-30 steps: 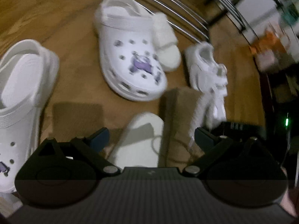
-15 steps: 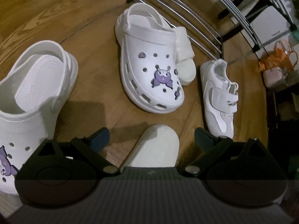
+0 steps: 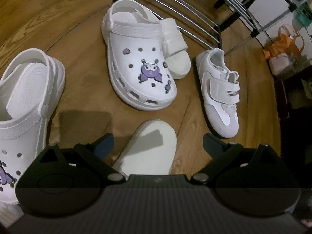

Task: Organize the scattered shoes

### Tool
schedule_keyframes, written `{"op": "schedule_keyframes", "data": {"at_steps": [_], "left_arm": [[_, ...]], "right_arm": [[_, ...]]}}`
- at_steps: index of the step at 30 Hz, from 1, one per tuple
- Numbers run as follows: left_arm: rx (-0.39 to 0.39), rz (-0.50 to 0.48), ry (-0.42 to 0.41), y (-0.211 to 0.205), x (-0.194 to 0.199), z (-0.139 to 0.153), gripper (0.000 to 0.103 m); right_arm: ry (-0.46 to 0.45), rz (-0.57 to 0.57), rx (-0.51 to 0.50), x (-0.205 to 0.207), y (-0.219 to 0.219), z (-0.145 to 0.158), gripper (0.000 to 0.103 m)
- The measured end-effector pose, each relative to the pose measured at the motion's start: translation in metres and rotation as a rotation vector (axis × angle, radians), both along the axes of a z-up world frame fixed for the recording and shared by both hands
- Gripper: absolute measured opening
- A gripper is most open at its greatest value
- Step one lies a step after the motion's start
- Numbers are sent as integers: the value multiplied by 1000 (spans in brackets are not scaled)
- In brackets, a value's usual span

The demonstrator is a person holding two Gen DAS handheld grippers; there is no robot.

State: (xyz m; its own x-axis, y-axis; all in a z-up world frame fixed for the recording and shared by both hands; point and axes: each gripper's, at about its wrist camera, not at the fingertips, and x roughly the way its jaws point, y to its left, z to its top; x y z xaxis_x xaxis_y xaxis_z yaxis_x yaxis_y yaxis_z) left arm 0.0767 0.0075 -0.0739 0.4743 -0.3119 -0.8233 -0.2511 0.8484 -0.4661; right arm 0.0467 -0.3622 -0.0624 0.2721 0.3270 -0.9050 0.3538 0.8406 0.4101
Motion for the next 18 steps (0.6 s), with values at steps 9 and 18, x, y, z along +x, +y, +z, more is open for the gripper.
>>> {"op": "schedule_keyframes", "data": {"at_steps": [9, 18], "left_arm": [[33, -102, 19, -30, 0, -5, 99], [125, -256, 27, -63, 1, -10, 99]], "right_arm": [[-115, 9, -44, -32, -16, 14, 54], [-144, 39, -154, -36, 0, 4, 57]]}}
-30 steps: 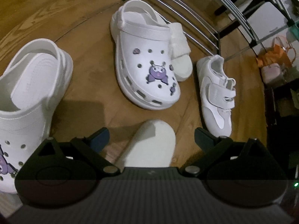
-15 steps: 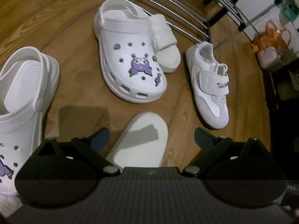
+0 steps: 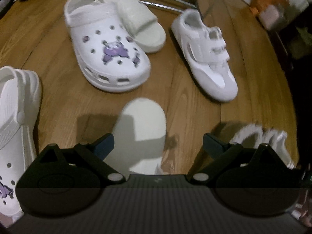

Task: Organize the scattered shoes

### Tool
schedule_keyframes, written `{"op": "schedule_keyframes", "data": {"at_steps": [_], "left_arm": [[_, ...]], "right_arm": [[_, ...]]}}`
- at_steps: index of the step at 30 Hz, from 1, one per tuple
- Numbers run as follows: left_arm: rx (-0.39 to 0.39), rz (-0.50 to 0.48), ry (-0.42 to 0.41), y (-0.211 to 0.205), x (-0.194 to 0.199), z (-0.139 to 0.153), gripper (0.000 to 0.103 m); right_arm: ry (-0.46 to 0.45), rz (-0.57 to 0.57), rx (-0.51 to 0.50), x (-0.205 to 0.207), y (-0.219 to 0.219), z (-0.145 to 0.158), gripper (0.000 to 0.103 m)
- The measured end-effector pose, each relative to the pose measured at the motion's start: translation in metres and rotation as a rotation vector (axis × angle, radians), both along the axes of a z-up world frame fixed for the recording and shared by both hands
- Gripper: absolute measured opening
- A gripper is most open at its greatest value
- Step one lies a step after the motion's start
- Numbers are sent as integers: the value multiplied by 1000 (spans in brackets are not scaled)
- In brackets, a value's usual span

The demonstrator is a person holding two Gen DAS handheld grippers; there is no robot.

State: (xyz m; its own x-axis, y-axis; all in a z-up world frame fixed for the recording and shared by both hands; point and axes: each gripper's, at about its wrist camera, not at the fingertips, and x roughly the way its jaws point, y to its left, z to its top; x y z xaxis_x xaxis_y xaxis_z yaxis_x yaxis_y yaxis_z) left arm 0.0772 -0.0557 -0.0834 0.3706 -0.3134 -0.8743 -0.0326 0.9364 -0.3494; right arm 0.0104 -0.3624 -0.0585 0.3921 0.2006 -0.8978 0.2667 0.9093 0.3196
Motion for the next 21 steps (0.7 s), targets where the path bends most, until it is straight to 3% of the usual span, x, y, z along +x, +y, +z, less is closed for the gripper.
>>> {"op": "schedule_keyframes", "data": {"at_steps": [4, 8, 9, 11, 12, 14, 17, 21], "left_arm": [[-78, -37, 15, -10, -3, -3, 99], [-70, -48, 5, -16, -4, 1, 99], [-71, -46, 5, -16, -4, 1, 99], [-72, -37, 9, -13, -4, 0, 99], [-72, -32, 13, -12, -4, -1, 99], [-70, -19, 21, -7, -3, -3, 99], [-76, 4, 24, 0, -1, -5, 99], [-80, 18, 28, 4, 0, -8, 99]], "right_arm": [[-35, 106, -176, 17, 21, -1, 75], [55, 184, -284, 43, 33, -25, 74], [84, 195, -278, 46, 33, -36, 72], [134, 212, -257, 52, 32, -58, 28], [124, 236, -249, 51, 32, -64, 28], [81, 303, -254, 47, 37, -67, 18], [58, 391, -277, 41, 41, -58, 17], [56, 385, -120, 40, 18, -43, 16]]}}
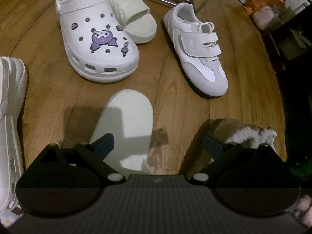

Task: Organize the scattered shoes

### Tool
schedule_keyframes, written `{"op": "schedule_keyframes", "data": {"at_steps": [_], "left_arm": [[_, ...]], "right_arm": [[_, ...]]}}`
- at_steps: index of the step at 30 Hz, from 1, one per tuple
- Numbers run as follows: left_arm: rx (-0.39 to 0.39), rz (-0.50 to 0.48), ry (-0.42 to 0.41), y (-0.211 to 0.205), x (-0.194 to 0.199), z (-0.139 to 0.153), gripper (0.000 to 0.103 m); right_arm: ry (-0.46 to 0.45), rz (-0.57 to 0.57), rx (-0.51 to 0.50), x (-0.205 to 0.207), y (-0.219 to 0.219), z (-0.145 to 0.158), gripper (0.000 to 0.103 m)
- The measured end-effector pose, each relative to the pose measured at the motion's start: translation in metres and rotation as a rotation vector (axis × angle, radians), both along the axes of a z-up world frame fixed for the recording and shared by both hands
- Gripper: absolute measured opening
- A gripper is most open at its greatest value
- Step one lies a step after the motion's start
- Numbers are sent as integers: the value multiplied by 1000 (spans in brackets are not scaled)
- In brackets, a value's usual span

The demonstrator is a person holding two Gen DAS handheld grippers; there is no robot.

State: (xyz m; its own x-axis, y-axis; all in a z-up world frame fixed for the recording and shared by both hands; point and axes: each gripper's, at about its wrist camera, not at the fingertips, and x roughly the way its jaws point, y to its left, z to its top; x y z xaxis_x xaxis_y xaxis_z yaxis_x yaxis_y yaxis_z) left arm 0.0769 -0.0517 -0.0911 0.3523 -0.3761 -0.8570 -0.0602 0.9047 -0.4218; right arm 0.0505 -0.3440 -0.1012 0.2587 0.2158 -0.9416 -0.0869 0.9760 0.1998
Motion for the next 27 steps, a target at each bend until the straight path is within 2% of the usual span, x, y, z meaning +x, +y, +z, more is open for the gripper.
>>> {"op": "schedule_keyframes", "data": {"at_steps": [1, 3, 4, 5, 6, 7, 8, 9, 12, 15, 17, 20, 24, 27], "left_arm": [[0, 0, 5, 0, 0, -1, 99], [0, -4, 16, -2, 1, -4, 99], [-1, -6, 16, -3, 1, -4, 99], [-3, -9, 13, -3, 0, -3, 99], [-5, -12, 8, -4, 0, -1, 99], [-5, -13, 4, -4, 0, 0, 99], [-5, -12, 1, -3, 1, 0, 99], [-6, -9, -1, -3, 1, 0, 99], [-3, 0, 4, 1, 1, 1, 99], [29, 6, -14, 12, 1, 10, 99], [71, 24, -42, 22, 1, 21, 99], [106, 53, -73, 38, -1, 35, 99], [27, 105, -108, 58, -4, 50, 99], [9, 120, -110, 59, -3, 53, 100]], "right_arm": [[22, -6, 24, 2, -4, -2, 16], [71, -44, 61, 7, -12, -6, 23], [66, -83, 71, 8, -16, -1, 35], [52, -126, 86, 7, -22, 6, 39], [21, -153, 103, 5, -28, 15, 40], [-42, -186, 125, -1, -39, 34, 48], [-96, -219, 127, -7, -50, 49, 62], [-137, -248, 118, -12, -60, 61, 66], [-209, -322, -23, -23, -95, 83, 67], [-182, -381, -203, -28, -120, 75, 67], [-150, -414, -283, -31, -136, 64, 67], [-117, -436, -275, -38, -148, 53, 67], [-64, -455, -175, -31, -155, 35, 67], [-16, -456, -180, -17, -156, 18, 67]]}}
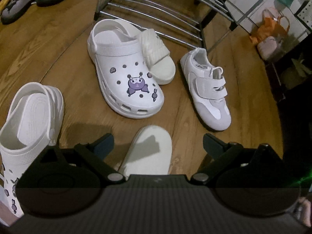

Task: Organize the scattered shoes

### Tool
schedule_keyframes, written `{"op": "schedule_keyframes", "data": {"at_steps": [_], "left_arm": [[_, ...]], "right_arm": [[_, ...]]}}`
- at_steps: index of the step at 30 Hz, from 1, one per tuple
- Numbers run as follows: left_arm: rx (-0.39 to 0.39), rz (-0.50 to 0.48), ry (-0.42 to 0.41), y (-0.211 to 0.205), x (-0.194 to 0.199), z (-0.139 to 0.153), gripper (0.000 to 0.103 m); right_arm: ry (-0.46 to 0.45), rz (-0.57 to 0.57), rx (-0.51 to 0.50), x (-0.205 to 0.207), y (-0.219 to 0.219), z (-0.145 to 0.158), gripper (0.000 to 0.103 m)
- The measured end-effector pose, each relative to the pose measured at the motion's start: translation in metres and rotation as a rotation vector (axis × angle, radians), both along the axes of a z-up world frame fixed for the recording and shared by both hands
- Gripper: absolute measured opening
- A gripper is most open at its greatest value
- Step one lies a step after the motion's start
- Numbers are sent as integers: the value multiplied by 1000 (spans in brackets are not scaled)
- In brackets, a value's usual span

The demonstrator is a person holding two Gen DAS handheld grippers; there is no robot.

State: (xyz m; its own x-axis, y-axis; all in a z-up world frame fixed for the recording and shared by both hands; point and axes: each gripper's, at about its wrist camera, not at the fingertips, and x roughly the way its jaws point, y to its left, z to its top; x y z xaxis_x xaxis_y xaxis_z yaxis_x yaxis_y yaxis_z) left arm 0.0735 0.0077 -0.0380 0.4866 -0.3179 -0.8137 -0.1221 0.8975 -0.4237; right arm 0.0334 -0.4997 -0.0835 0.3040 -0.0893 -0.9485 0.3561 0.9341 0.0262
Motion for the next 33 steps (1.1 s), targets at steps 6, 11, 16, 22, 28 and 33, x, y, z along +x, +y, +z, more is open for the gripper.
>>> {"op": "schedule_keyframes", "data": {"at_steps": [6, 11, 16, 22, 28, 33], "left_arm": [[-36, -32, 42, -15, 4, -13, 100], [-68, -38, 46, -18, 4, -15, 100], [-65, -12, 48, -10, 3, -15, 100], [-30, 55, 50, 8, 5, -16, 100], [62, 156, 32, 27, 19, -6, 100], [156, 170, 20, 37, 66, 11, 101]], "right_arm": [[41, -10, 58, 7, -5, -24, 51], [42, -13, -27, 3, -4, -14, 22], [69, 23, -86, -6, -9, -10, 19], [109, 39, -200, -17, -21, -1, 24], [-41, 8, -309, -27, 0, 40, 66], [-193, 17, -70, -33, 30, 77, 74]]}}
